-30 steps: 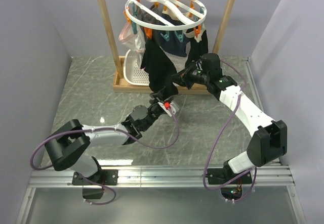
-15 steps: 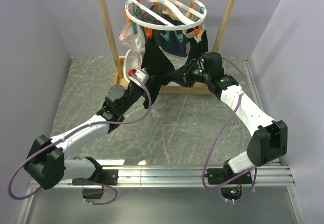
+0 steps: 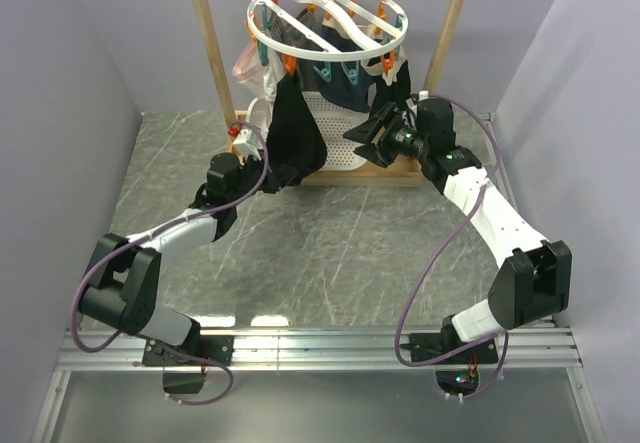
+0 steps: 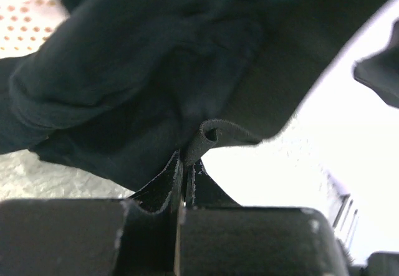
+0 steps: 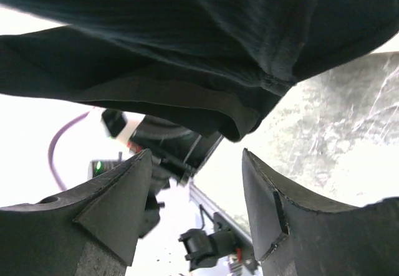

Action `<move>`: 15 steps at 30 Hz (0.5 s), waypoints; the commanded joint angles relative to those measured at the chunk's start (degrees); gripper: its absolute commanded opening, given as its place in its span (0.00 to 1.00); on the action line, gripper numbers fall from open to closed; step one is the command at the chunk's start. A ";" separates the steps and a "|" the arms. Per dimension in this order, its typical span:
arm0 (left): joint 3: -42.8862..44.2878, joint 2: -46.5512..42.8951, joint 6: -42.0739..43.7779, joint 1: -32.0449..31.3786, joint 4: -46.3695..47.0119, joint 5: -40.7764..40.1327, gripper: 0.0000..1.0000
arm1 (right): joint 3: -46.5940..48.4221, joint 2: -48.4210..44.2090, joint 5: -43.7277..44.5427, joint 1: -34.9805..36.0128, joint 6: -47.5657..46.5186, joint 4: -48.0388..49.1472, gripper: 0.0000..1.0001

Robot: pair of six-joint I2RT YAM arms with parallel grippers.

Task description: Clip the underwear to the hanger

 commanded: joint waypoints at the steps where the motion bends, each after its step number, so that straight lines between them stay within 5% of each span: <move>1: 3.28 1.93 -8.50 1.82 2.88 2.91 0.00 | -1.42 -3.61 -0.83 -0.65 -4.00 4.19 0.67; 8: 4.15 5.46 -8.78 2.79 4.28 5.28 0.05 | -2.48 -3.96 -1.44 -1.00 -4.97 5.07 0.67; 15: 6.61 5.02 -4.12 2.79 4.46 9.41 0.28 | -2.56 -3.78 -1.62 -1.35 -6.64 4.98 0.67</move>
